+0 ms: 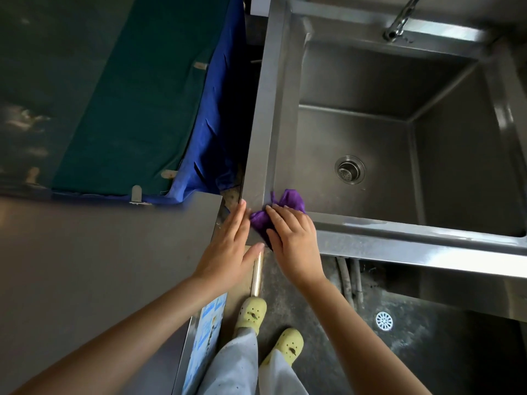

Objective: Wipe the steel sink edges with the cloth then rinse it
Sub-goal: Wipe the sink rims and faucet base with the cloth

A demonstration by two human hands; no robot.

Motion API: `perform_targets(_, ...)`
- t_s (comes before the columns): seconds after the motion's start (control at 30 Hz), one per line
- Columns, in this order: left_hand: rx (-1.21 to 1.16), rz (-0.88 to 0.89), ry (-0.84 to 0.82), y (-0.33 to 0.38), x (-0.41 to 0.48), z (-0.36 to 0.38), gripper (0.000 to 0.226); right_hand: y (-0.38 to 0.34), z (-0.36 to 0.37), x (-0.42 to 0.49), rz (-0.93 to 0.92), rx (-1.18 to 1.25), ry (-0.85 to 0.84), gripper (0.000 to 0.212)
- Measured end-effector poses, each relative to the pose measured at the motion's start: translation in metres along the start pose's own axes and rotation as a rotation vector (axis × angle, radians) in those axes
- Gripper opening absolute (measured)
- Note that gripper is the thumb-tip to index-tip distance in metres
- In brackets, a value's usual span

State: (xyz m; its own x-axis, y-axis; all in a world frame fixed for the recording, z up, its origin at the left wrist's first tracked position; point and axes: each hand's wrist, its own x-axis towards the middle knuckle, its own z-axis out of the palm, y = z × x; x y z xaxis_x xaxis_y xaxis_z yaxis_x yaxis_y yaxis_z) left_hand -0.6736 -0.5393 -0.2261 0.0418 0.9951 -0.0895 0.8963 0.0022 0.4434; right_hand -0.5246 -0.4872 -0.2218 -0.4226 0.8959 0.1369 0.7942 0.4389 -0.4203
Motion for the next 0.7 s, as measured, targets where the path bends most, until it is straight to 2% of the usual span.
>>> perform_targets(0.13,-0.218,-0.023,0.012,-0.011,0.022,-0.022,0.083,-0.003,0.005,0.004,-0.047,-0.111,-0.034,0.040)
perform_targets(0.2,-0.120,0.055,0.017,-0.021,0.059,-0.035,0.072,-0.004,0.007,0.002,-0.045,-0.161,-0.038,0.041)
perform_targets(0.27,0.085,0.115,-0.080,-0.030,0.106,-0.046,0.059,-0.006,0.008,0.001,-0.061,-0.211,-0.052,0.043)
perform_targets(0.4,0.372,0.193,-0.279,-0.041,0.168,-0.052,0.061,-0.018,0.012,0.003,-0.115,-0.270,-0.107,0.047)
perform_targets(0.53,0.390,0.234,-0.309,-0.045,0.171,-0.050,0.063,-0.030,0.020,0.024,-0.110,-0.282,-0.139,0.051)
perform_targets(0.7,0.394,0.216,-0.301,-0.040,0.167,-0.052,0.062,-0.032,0.021,0.023,-0.043,-0.181,-0.138,0.050)
